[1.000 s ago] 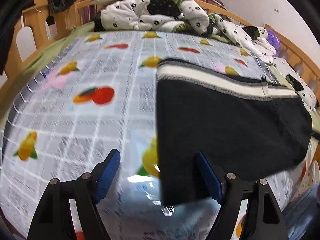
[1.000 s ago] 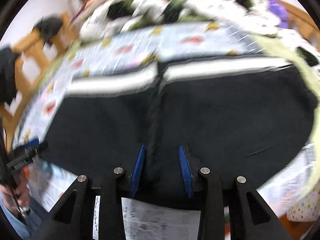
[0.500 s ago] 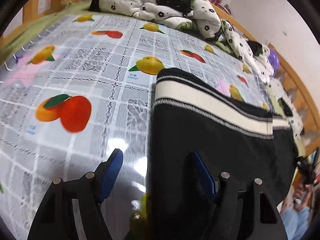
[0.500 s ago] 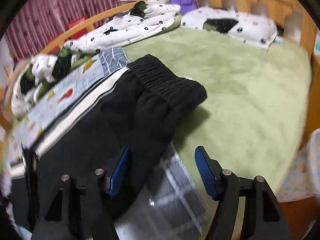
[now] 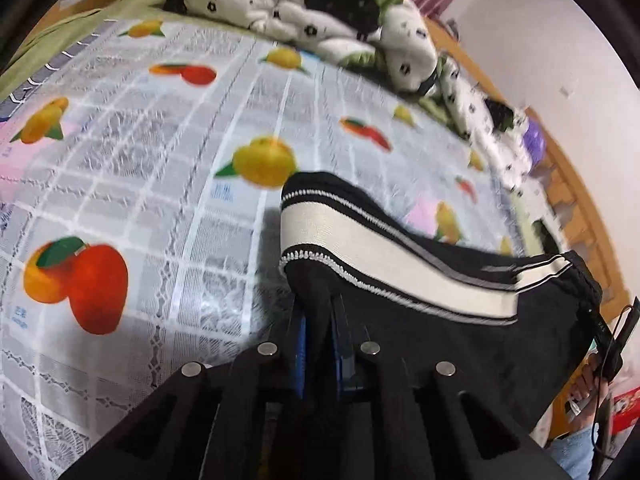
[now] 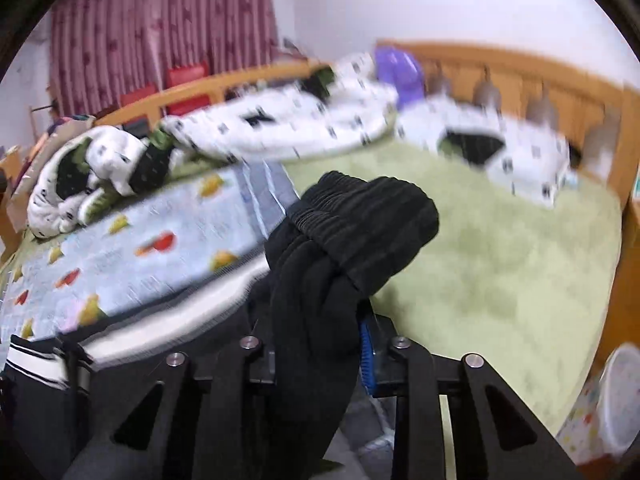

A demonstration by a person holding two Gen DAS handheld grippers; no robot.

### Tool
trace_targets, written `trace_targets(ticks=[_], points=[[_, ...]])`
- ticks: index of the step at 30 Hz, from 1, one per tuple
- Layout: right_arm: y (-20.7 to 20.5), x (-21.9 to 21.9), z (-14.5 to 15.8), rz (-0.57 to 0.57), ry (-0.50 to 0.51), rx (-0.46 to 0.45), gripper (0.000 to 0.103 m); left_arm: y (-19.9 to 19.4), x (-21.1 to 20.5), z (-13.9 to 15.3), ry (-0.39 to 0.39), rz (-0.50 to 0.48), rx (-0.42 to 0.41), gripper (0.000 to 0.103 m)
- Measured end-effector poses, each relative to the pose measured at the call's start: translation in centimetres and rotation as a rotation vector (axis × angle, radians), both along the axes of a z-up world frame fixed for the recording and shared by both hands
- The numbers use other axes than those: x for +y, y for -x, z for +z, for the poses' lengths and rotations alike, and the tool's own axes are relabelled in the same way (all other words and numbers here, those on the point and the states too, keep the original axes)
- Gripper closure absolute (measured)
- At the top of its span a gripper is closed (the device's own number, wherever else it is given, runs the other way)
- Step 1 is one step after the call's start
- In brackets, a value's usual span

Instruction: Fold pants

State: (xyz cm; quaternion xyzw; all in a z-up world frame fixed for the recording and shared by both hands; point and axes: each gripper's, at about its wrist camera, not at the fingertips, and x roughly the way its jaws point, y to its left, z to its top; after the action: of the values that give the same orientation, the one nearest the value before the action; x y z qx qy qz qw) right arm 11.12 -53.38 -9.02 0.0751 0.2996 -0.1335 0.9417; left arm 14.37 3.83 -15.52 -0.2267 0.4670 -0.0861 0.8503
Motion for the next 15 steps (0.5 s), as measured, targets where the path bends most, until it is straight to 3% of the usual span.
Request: trace_targets(ticks=[4,8,11,15], points=[[-0.3,5.0,5.6,0.036,0.047,-0.078,0.079,0.7,2.1,2.5,0.024,0.011,-0.047,0.093],[0.2,10.9,10.1,0.133,0.034,-0.129,0.079,1.8,7.7,5.6,-0.001,0.064,-0.071,0.093],[0.0,14.8,10.9,0.226,-0.054,-0.139,0.079,2.7,12.0,7.0,-0.143,0.113,-0.073,0.093],[-0.9,19.7,8.4,0.328,-0.116,-0.089,0.079,2.7,16.2,6.4,-0.32,0.151,-0.03,0.093]])
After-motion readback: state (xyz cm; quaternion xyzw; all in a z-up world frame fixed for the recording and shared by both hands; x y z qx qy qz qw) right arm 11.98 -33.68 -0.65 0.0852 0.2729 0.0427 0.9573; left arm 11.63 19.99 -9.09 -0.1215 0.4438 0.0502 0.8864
